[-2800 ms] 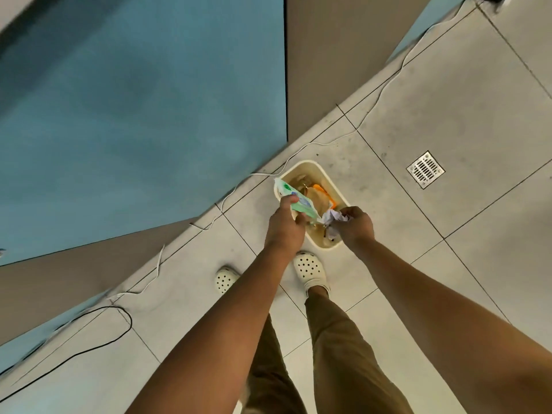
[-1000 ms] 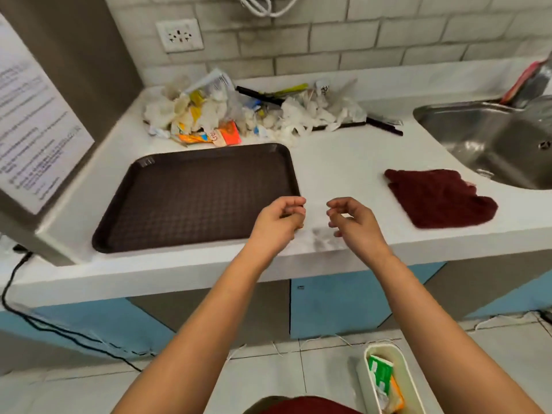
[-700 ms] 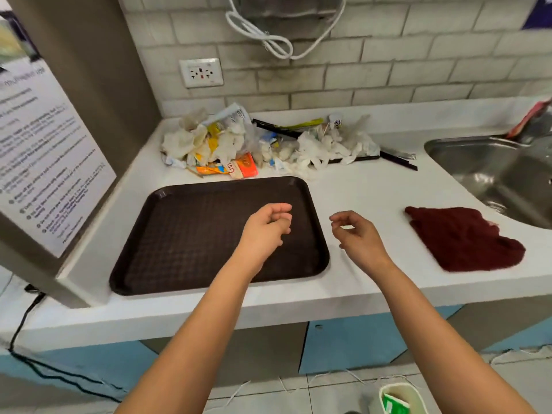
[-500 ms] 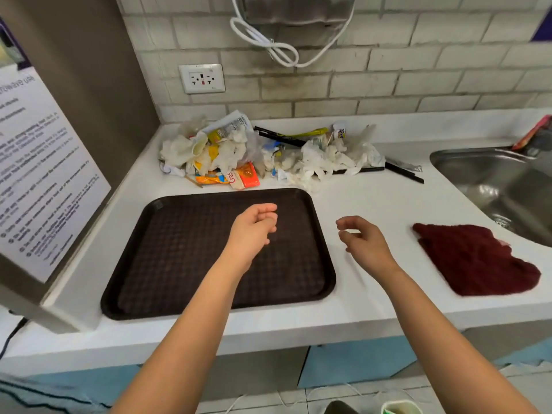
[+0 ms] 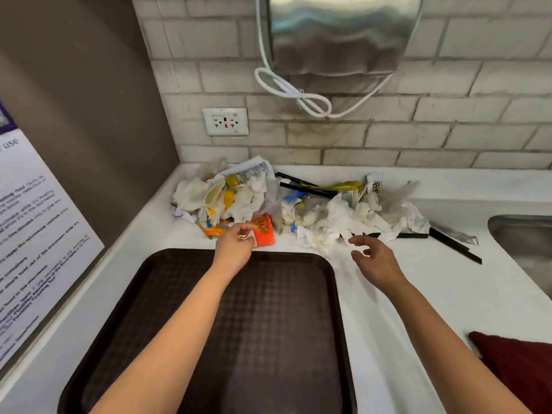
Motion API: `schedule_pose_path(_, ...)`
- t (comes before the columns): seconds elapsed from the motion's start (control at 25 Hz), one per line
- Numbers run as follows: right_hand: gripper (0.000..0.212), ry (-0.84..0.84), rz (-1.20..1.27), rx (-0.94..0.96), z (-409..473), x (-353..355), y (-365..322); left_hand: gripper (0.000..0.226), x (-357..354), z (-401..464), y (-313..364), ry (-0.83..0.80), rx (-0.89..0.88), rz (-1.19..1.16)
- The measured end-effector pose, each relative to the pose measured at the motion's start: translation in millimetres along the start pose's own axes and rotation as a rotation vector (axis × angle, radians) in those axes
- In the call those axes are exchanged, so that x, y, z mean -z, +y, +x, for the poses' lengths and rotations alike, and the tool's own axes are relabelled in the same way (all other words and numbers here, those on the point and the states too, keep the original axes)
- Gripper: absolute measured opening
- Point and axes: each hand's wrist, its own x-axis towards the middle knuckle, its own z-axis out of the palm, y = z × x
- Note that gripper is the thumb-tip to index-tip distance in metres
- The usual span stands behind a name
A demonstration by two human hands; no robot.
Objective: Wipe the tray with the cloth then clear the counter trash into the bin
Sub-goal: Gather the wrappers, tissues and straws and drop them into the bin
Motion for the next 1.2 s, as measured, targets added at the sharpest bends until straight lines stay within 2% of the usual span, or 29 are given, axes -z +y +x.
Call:
schedule_pose_path(0.12,0.033,0.024,-0.2,0.084,40.1,-3.7,3.4,0.03,-11.5,47.0,-3.9,0.011,-0.022,0.131)
schedule_pose_path(0.2,0.046,0.002,-0.384,0.123,65.0,-5.9,3.2,0.036,-18.2,75.8,-6.6,0.006,-0.087,0.277)
schedule_pose_path(0.36,0.08,-0.234,-0.826,0.163,109.7,-16.8,-2.3,0.065,-24.4,128.6,-7.0,-0.159,-0.244,0.703)
schedule_pose_path(0.44,0.08,-0.287,-0.933,0.179,123.8,-23.3,-0.8,0.072,-25.5,148.4,-5.9,-0.231,-0.24,0.825)
schedule_pose_path(0.52,0.067,-0.274,-0.98,0.174,131.4,-27.8,3.2,0.073,-28.8,161.7,-5.2,-0.276,-0.255,0.878)
schedule_pose_path(0.6,0.053,-0.219,-0.934,0.18,135.9,-30.0,9.5,0.065,-33.9,168.5,-7.3,-0.29,-0.267,0.865)
schedule_pose_path(0.68,0.043,-0.143,-0.797,0.197,134.7,-29.5,14.8,0.053,-36.4,170.7,-12.7,-0.23,-0.254,0.753)
schedule_pose_path(0.8,0.043,-0.01,-0.683,0.241,127.0,-23.9,15.5,0.044,-33.8,173.3,-20.7,-0.113,-0.244,0.608)
schedule_pose_path(0.92,0.04,0.136,-0.618,0.294,116.6,-18.2,14.8,0.035,-31.3,171.8,-24.7,-0.062,-0.266,0.718)
schedule_pose_path(1.0,0.039,0.179,-0.469,0.277,110.6,-16.2,15.3,0.03,-30.2,165.7,-23.2,0.025,-0.301,0.801)
schedule_pose_path(1.12,0.04,0.198,-0.24,0.218,101.8,-14.1,15.0,0.026,-31.0,157.2,-18.6,0.08,-0.415,0.58)
schedule_pose_path(1.2,0.04,0.201,-0.205,0.202,96.1,-14.5,17.3,0.022,-30.0,152.2,-14.1,0.111,-0.411,0.378)
